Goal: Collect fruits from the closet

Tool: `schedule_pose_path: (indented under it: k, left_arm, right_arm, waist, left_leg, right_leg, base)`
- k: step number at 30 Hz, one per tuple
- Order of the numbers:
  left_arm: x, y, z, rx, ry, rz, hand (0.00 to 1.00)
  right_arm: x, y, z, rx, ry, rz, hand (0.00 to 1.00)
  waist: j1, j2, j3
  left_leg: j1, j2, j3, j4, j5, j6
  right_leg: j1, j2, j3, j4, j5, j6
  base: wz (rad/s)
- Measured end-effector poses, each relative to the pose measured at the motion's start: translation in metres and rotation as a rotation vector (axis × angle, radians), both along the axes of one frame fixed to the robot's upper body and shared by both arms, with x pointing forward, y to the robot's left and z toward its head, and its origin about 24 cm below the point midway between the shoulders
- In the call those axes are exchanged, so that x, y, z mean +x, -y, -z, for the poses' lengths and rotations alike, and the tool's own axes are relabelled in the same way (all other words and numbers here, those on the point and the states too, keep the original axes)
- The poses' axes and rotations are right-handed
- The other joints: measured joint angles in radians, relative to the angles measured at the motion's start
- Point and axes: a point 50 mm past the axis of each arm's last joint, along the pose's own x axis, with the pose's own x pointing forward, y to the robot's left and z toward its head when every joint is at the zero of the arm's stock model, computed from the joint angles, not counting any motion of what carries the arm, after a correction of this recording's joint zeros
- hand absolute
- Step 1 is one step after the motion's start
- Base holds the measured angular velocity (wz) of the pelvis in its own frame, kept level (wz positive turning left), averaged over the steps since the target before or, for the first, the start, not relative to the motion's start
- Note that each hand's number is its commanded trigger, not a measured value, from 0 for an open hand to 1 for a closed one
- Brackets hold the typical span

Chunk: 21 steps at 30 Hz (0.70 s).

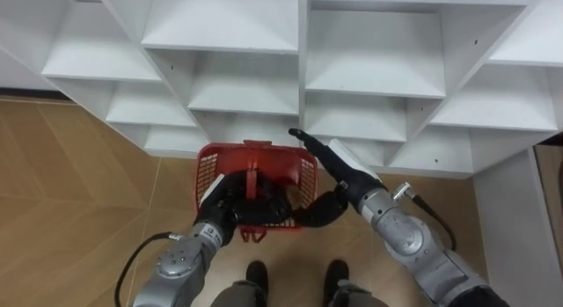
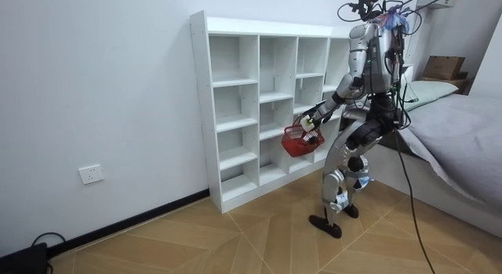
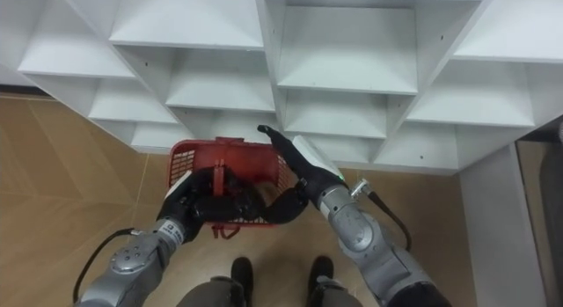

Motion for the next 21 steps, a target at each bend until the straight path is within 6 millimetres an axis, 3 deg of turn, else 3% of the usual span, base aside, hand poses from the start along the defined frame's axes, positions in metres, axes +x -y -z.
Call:
schedule_pose_path:
  k: [21]
  left_arm:
    - [0.0009, 0.0009, -0.0017, -0.026, 0.005, 0.003, 1.00]
  right_arm:
    - [-0.0038, -0.0013, 0.0039, 0.016, -0.021, 0.004, 0.00]
  waist:
    - [-0.001, 0.004, -0.0026]
  left_leg:
    - [0.001, 0.000, 0.000, -0.002, 0.000, 0.000]
  right_leg:
    - [0.000, 0.001, 0.001, -0.002, 0.001, 0.001]
  base:
    - [0.00]
